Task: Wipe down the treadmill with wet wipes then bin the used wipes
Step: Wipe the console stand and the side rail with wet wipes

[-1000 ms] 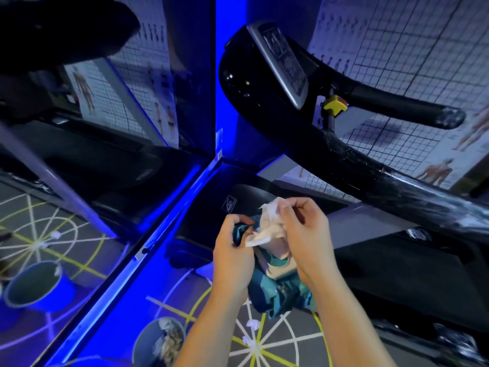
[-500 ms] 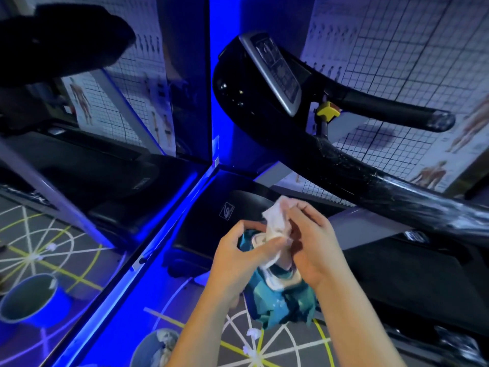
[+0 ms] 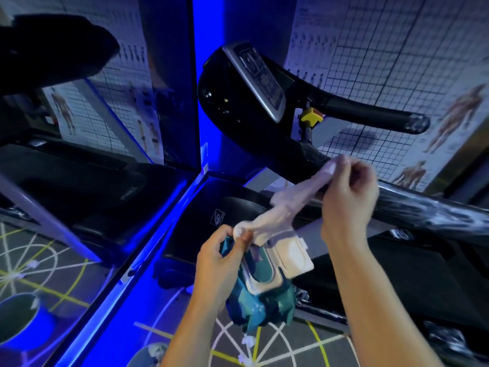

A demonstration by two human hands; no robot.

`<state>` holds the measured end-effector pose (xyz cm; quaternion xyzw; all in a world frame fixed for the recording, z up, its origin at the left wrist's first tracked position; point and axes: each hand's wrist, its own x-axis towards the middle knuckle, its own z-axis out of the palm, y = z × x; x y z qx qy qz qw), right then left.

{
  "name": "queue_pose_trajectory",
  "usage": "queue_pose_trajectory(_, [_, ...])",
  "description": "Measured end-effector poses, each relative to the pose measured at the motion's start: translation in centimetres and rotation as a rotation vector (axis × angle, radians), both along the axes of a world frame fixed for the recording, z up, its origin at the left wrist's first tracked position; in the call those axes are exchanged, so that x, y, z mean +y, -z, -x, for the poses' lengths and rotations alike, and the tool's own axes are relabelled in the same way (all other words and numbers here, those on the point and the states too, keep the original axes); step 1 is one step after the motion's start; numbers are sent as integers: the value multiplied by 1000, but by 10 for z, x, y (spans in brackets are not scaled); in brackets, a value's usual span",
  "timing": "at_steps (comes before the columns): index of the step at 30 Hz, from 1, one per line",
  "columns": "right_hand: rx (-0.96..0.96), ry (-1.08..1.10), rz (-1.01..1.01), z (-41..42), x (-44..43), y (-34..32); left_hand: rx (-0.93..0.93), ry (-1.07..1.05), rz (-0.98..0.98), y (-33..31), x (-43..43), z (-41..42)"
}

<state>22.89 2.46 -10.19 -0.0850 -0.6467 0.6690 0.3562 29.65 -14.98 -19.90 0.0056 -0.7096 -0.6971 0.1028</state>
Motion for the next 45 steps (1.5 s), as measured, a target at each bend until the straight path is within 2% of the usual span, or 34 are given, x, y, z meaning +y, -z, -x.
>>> queue_pose_trajectory(3, [4,163,127,4,16,-13,-21,-108,-72,5,-5,2])
queue_pose_trajectory(5, [-26,160,175,3,22,-18,-47,-165,-106,9,-8,4])
queue_pose_trajectory(8, [-77,-51,307,-2,13,-17,-69,-209,-145,12,-9,5])
queue_pose_trajectory(12, [-456,-286,631,-13,-15,-3,-66,-177,-192,5,-1,4])
queue_pose_trajectory(14, [-564,-532,866,-20,-24,6,-56,-163,-202,6,2,4])
queue_pose_trajectory(15, [-588,-621,923,-23,-26,11,-55,-164,-195,7,2,5])
queue_pose_trajectory(18, [-566,-732,889,-34,-32,20,-77,-179,-179,11,1,7])
queue_pose_trajectory(24, [-550,-695,874,-29,-21,32,-90,-211,-229,15,1,19])
queue_pose_trajectory(28, [-442,-682,719,-15,3,37,-150,-256,-263,20,8,35])
queue_pose_trajectory(32, [-424,-640,635,10,20,43,-170,-304,-279,26,13,60])
queue_pose_trajectory(37, [-427,-453,681,52,29,38,-157,-415,-328,24,22,98])
queue_pose_trajectory(39, [-314,-289,617,71,36,22,-142,-463,-342,25,25,115])
queue_pose_trajectory(42, [67,-66,243,109,37,-18,-115,-534,-354,21,32,138])
queue_pose_trajectory(44, [256,-86,-189,153,29,-24,-83,-600,-360,17,38,153])
queue_pose_trajectory(45, [246,-162,-406,176,22,-19,-64,-636,-353,14,41,159])
